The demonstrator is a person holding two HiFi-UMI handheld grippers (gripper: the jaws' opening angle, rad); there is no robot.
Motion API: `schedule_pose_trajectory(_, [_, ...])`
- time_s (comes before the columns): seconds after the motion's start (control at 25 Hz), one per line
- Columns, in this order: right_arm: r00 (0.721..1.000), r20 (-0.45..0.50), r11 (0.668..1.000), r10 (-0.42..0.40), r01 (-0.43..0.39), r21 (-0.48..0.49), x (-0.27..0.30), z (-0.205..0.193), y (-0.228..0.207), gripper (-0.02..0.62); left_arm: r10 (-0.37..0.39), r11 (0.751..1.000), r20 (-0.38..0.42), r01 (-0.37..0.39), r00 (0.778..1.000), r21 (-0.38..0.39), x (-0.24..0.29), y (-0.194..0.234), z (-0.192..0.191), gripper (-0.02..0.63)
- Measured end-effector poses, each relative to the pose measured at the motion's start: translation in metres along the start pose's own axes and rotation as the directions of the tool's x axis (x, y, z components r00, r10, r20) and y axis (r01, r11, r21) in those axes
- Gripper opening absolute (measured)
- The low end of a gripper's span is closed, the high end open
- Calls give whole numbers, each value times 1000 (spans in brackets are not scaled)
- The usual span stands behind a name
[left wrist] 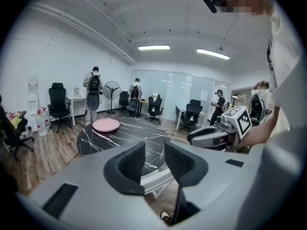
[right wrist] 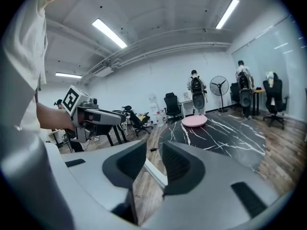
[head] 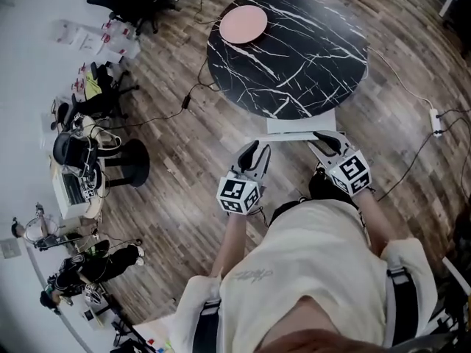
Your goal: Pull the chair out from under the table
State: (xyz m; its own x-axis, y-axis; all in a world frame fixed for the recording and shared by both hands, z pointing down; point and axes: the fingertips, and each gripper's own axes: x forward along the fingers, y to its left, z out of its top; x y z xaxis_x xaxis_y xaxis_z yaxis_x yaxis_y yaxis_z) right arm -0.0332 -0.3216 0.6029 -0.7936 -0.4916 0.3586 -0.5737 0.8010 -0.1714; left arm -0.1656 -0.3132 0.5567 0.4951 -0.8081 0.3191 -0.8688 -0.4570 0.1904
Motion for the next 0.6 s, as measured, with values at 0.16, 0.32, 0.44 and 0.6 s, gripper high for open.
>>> schedule_pose_trajectory(0.16, [998, 7, 998, 66, -66, 1, 15, 1, 1, 115, -32, 999, -34, 32, 999, 16, 19, -2, 0, 137])
schedule_pose_trajectory(0.32, [997, -11, 997, 72, -72, -36, 24, 3, -2, 115, -53, 997, -106, 58, 993, 52, 33, -2, -10, 137])
schedule_pose_trajectory(0.44, [997, -34, 996, 71, -73, -53, 32, 3, -1, 115, -96, 989, -191, 116, 977, 96, 40, -6, -22, 137])
schedule_pose_trajectory(0.6, [991, -95, 992, 95, -102, -74, 42, 5, 8, 115, -151, 965, -311, 208, 938, 157, 44, -10, -39, 137])
